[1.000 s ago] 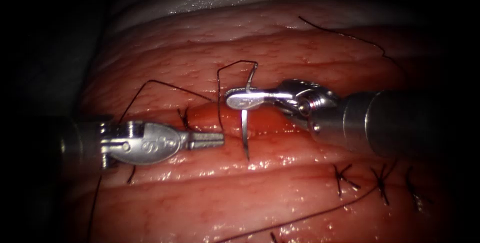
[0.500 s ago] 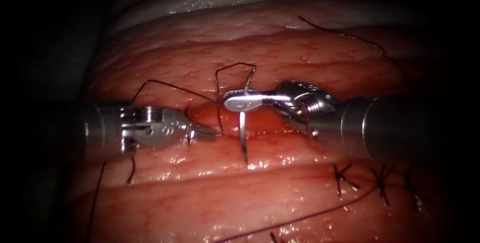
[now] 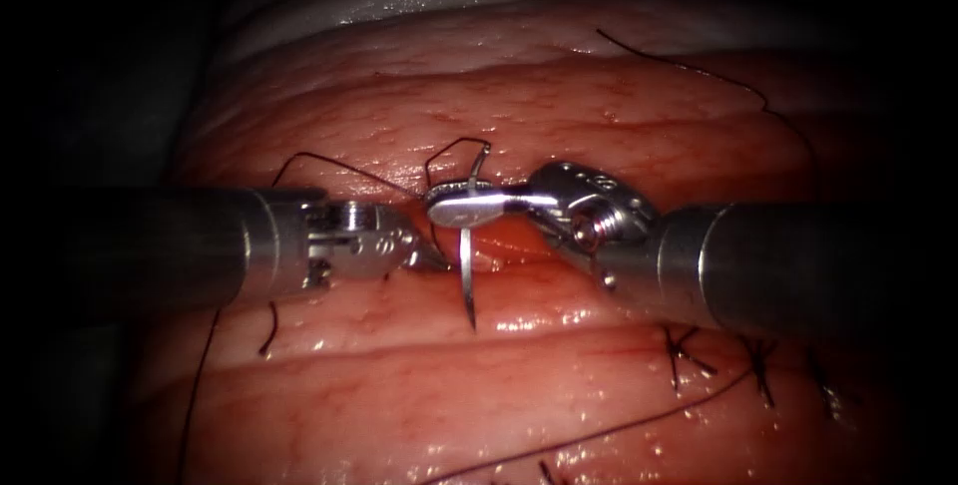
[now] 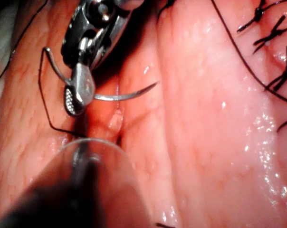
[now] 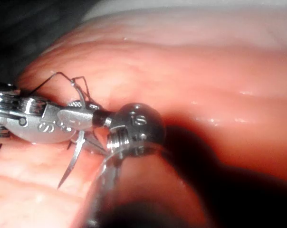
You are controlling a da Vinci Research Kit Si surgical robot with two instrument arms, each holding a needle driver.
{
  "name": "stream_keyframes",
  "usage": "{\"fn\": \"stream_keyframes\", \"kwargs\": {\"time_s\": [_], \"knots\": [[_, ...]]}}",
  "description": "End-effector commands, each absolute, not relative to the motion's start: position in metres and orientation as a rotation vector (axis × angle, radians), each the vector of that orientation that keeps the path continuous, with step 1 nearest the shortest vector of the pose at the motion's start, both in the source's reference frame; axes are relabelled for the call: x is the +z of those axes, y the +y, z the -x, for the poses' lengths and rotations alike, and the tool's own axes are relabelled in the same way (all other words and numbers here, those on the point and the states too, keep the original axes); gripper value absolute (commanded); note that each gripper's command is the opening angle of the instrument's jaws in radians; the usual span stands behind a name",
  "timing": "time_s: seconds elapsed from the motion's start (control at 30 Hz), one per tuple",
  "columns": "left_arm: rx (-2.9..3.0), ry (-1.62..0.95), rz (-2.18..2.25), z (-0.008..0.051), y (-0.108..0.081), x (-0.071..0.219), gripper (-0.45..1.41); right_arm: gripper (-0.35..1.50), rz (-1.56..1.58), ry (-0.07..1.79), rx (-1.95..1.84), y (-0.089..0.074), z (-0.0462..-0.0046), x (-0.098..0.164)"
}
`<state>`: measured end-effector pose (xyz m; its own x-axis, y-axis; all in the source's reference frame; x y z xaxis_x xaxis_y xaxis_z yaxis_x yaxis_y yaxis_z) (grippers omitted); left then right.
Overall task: Wound Closure
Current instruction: Open the cut with the left grasper, then throw the needle through the bottom portion of the incision.
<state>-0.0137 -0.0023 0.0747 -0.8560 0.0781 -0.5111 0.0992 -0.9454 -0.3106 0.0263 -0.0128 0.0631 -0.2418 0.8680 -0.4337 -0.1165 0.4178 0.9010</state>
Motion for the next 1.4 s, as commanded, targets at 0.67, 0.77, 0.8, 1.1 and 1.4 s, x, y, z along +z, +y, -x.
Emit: {"fn": "stream_keyframes", "kwargs": {"time_s": [0.67,0.77,0.8,1.1,1.4], "knots": [[-3.021,0.603,-0.738,0.0137,-0.0047,0.0734,-0.35,-0.35,-0.326,1.540,0.927,-0.0115,-0.0280,0.0669],[-3.024,0.618,-0.710,0.0136,-0.0051,0.0736,-0.18,-0.35,-0.275,1.541,0.892,-0.0117,-0.0282,0.0669],[-3.027,0.623,-0.702,0.0136,-0.0053,0.0736,-0.13,-0.35,-0.258,1.544,0.880,-0.0117,-0.0283,0.0669],[-3.046,0.624,-0.695,0.0132,-0.0059,0.0735,0.05,-0.35,-0.136,1.537,0.793,-0.0124,-0.0285,0.0676],[-3.052,0.641,-0.698,0.0133,-0.0057,0.0726,0.19,-0.35,-0.054,1.520,0.703,-0.0143,-0.0292,0.0683]]}}
